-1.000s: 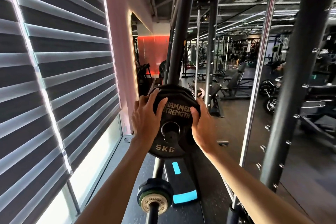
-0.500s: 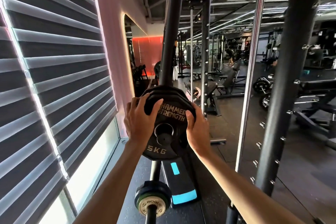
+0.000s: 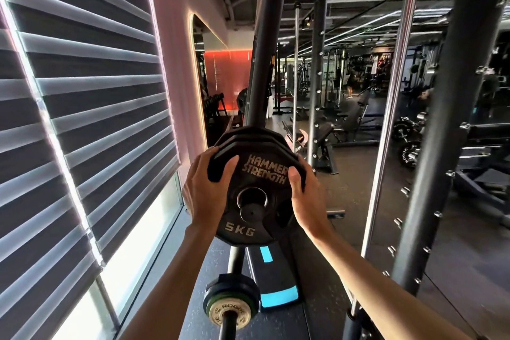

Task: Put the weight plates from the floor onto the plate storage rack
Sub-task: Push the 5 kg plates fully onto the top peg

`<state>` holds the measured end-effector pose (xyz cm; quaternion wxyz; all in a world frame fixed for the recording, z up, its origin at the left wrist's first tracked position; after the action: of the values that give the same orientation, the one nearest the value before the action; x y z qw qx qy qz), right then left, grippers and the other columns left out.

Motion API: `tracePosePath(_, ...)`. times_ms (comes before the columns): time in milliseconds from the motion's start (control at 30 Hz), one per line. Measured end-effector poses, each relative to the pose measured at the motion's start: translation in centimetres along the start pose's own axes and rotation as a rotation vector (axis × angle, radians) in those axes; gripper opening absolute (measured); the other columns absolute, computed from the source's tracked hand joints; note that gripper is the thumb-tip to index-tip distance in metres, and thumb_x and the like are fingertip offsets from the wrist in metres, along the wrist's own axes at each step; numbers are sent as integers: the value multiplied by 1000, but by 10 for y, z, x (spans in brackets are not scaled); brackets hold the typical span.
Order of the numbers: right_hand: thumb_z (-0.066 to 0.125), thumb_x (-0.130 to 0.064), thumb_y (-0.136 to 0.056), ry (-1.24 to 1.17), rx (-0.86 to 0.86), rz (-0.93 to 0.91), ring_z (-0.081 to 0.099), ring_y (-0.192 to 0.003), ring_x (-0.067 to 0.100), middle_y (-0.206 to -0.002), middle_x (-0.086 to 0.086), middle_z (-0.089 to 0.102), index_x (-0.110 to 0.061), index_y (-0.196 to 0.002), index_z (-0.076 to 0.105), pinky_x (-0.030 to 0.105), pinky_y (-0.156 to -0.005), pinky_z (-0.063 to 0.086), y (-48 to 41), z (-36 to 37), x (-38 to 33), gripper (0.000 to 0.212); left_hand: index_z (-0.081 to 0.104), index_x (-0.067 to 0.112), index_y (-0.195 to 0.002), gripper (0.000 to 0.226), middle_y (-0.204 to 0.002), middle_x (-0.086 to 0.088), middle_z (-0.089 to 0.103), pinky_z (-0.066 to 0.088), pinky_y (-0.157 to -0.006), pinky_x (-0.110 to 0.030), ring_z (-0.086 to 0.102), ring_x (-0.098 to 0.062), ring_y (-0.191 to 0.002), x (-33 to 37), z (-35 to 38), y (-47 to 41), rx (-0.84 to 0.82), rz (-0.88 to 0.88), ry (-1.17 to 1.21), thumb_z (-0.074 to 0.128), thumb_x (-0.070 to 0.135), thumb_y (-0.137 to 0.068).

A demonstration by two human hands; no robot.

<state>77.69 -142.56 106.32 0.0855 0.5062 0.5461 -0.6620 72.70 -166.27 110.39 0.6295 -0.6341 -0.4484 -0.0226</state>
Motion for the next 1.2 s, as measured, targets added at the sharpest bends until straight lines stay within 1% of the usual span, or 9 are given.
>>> tracePosePath(133, 41, -50, -102, 7, 11, -13, 56, -121, -4, -132, -11, 62, -24, -146, 45, 31, -103, 49, -4, -2, -3, 50, 63, 26, -117, 59, -114, 10, 66, 38, -89, -19, 61, -8, -104, 1, -1, 1, 31, -13, -34, 47, 72, -84)
tracePosePath(267, 41, -52, -102, -14, -26, -27, 56, -124, 0, -135, -12, 60, -27, -146, 45, 36, -103, 50, -7, 1, -4, 51, 62, 23, -115, 62, -111, 7, 67, 46, -83, -21, 63, -11, -99, -3, -2, 5, 52, -40, -1, 43, 74, -85)
tracePosePath(333, 42, -51, -102, -1, -29, -35, 55, -124, -1, -134, -13, 60, -26, -145, 46, 35, -103, 50, -10, 2, -8, 49, 63, 21, -114, 59, -109, 6, 68, 42, -80, -13, 63, -9, -95, -6, -3, 8, 66, -65, 29, 46, 70, -85)
tracePosePath(433, 42, -44, -104, 55, -33, -86, 55, -121, -7, -129, -20, 61, -31, -140, 50, 24, -102, 48, -15, 3, -17, 39, 64, 20, -111, 56, -103, 8, 67, 32, -71, -1, 57, -2, -87, -8, -5, 11, 84, -113, 47, 49, 67, -85)
tracePosePath(567, 38, -51, -103, 130, -48, -116, 58, -121, 2, -132, -14, 62, -31, -144, 45, 36, -99, 52, -22, 6, -16, 46, 64, 21, -108, 54, -100, 11, 66, 30, -68, -1, 54, 1, -83, -13, -7, 15, 115, -160, 63, 48, 68, -85)
tracePosePath(700, 36, -57, -102, 175, -80, -129, 57, -122, 2, -133, -14, 61, -31, -146, 43, 37, -100, 51, -27, 10, -14, 51, 63, 22, -108, 53, -100, 10, 67, 35, -73, -7, 57, -1, -86, -19, -5, 19, 130, -176, 105, 48, 68, -85)
tracePosePath(933, 37, -60, -100, 216, -7, -138, 54, -127, 6, -137, -10, 58, -29, -143, 45, 41, -104, 48, -23, 4, -12, 55, 58, 23, -125, 60, -107, 13, 67, 37, -71, 3, 61, -1, -91, -27, -5, 21, 85, -144, 188, 45, 67, -86)
tracePosePath(1067, 40, -50, -102, 199, 69, -148, 45, -136, 9, -146, -10, 49, -28, -146, 40, 42, -112, 40, -13, -2, -9, 49, 45, 31, -139, 77, -121, 10, 65, 49, -87, -18, 63, -7, -105, -50, 4, 28, 70, -184, 227, 36, 81, -82)
tracePosePath(1200, 37, -48, -102, 204, 182, -223, 37, -140, 4, -147, -18, 38, -20, -151, 36, 23, -116, 30, -12, -4, -16, 56, 34, 39, -147, 76, -148, 8, 47, 40, -110, -45, 45, -16, -136, -64, 19, 22, 72, -198, 253, 37, 80, -83)
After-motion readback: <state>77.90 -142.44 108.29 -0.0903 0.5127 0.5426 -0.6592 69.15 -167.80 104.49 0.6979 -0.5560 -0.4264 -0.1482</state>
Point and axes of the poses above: each hand's wrist, its own y-axis away from the middle knuckle, its own z-axis out of the palm, x = y × z, the point moved 9 cm from there along -y, towards the middle knuckle
